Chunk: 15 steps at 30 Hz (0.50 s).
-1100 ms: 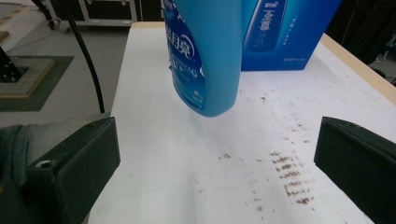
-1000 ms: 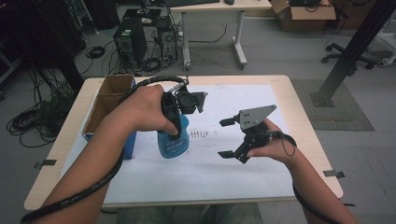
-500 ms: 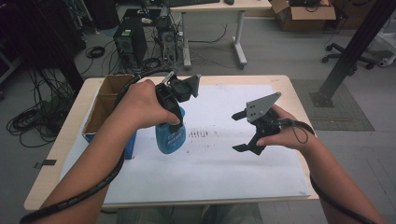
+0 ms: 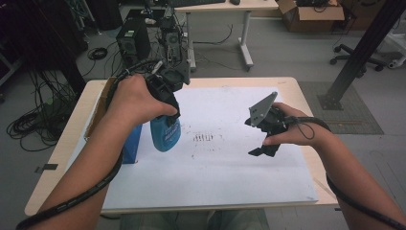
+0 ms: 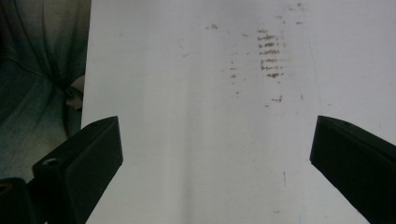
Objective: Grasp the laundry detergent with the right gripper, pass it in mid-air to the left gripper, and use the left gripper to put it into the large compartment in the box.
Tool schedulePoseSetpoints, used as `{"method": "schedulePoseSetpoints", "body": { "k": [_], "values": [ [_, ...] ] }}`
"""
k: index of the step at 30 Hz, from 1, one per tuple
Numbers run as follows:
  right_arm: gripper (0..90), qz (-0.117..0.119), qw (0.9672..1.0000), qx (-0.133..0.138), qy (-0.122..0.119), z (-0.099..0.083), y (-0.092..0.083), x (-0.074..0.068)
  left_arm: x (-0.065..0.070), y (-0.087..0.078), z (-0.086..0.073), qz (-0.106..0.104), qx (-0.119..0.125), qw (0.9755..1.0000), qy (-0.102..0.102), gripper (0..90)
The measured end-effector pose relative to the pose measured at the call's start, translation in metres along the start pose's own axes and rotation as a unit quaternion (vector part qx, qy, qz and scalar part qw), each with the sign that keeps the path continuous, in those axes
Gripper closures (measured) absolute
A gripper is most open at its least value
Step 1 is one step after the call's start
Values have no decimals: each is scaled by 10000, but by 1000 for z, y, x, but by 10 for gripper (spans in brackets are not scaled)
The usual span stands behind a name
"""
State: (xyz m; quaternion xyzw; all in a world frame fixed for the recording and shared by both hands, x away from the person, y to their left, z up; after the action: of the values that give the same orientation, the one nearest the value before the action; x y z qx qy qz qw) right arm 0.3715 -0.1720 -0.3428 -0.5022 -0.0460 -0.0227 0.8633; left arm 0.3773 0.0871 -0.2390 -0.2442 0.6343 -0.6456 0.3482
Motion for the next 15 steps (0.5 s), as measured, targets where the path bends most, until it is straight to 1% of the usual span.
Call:
{"method": "schedulePoseSetpoints", "body": {
  "k": [1, 2, 3, 4, 6, 10, 11, 12, 13, 14, 15],
  "values": [
    [26, 0, 10000, 0, 0, 0, 0, 0, 0, 0, 0, 0, 0, 10000, 0, 376],
    [26, 37, 9999, -110, 26, -2, 2, 0, -4, -2, -1, -22, 21, 9998, -197, 376],
    [26, 37, 9999, -110, 26, -2, 2, 0, -4, -2, -1, -22, 21, 9998, -197, 376],
    [27, 88, 9997, -239, -3, -4, 4, 0, -9, -4, -1, -57, 29, 9994, -338, 376],
    [28, 122, 9993, -347, -19, -6, 5, 1, -16, -9, -2, -76, 29, 9988, -478, 376],
    [29, 214, 9982, -558, 58, -10, 7, 1, -31, -20, -4, -100, 81, 9968, -795, 377],
    [29, 234, 9980, -586, 44, -11, 7, 2, -31, -20, -4, -100, 81, 9968, -795, 377],
    [29, 249, 9978, -604, 58, -12, 7, 2, -40, -26, -6, -107, 120, 9951, -980, 377],
    [29, 249, 9978, -604, 58, -12, 7, 2, -40, -26, -6, -107, 120, 9951, -980, 377],
    [29, 277, 9975, -648, 85, -13, 7, 2, -48, -33, -9, -84, 113, 9936, -1116, 377],
    [29, 277, 9975, -648, 85, -13, 7, 2, -48, -33, -9, -84, 113, 9936, -1116, 377]
  ]
}}
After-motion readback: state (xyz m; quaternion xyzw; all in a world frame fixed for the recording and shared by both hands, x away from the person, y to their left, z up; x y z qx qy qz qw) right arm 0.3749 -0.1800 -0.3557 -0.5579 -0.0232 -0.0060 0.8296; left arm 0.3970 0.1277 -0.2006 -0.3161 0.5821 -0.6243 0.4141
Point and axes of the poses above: each handheld gripper's, and its own axes: y roughly forward along the jaws, z roughly out of its top, x roughly to its right, the point moved 6 cm from there along y, roughly forward along the jaws
